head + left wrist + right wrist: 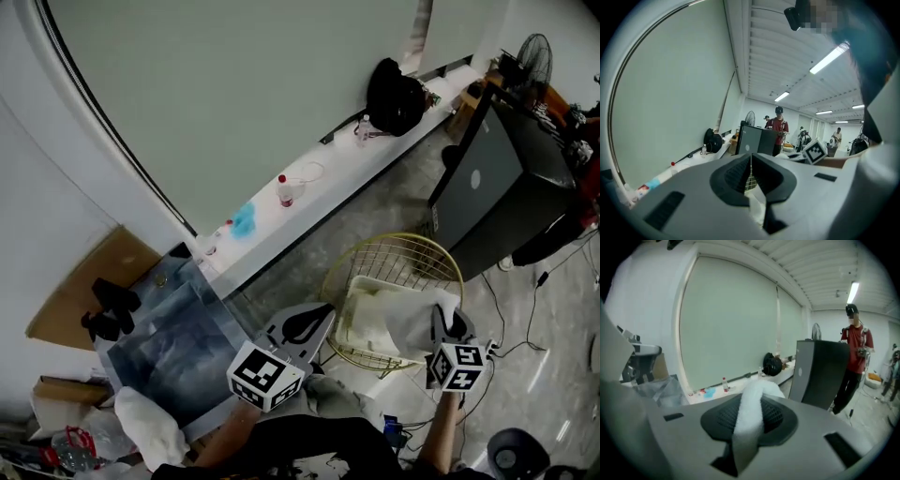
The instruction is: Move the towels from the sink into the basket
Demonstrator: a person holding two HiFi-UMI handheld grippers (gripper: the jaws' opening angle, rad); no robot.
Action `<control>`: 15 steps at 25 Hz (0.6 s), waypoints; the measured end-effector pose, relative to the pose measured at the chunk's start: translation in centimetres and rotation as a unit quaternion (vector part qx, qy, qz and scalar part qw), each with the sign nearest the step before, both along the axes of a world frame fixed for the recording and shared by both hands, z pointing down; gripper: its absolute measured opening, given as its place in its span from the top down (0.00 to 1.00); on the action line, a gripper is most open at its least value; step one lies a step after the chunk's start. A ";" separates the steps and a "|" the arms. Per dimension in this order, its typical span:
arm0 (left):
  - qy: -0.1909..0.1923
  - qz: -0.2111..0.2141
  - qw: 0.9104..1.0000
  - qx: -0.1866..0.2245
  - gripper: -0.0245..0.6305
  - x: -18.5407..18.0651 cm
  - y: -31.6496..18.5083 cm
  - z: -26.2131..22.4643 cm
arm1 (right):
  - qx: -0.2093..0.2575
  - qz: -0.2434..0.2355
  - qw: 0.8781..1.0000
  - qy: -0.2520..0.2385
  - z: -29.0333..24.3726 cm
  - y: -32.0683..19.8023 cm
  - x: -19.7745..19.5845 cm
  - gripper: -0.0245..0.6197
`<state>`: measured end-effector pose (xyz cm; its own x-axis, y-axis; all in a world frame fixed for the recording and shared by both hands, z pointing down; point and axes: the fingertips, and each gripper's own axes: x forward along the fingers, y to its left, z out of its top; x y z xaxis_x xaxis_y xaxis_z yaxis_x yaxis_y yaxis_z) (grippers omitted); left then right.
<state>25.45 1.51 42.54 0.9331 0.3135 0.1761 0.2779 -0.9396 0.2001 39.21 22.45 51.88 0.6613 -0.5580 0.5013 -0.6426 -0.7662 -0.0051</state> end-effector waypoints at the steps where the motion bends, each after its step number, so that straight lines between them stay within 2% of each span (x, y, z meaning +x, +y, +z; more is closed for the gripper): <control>1: -0.001 0.003 1.000 0.000 0.94 0.4 0.4 0.1 | -0.009 0.010 1.000 -0.015 2.0 1.0 0.5 0.84; 7: -0.014 0.008 1.000 0.008 0.94 1.8 1.5 0.9 | -0.034 0.046 0.988 -0.146 14.6 4.1 1.7 0.84; 11: -0.020 0.000 1.000 0.012 0.94 2.1 1.5 1.1 | -0.056 0.048 0.978 -0.195 20.0 4.7 1.8 0.84; 15: -0.024 -0.015 0.999 0.016 0.94 2.2 0.9 1.3 | -0.047 0.058 0.969 -0.236 23.2 4.1 2.1 0.82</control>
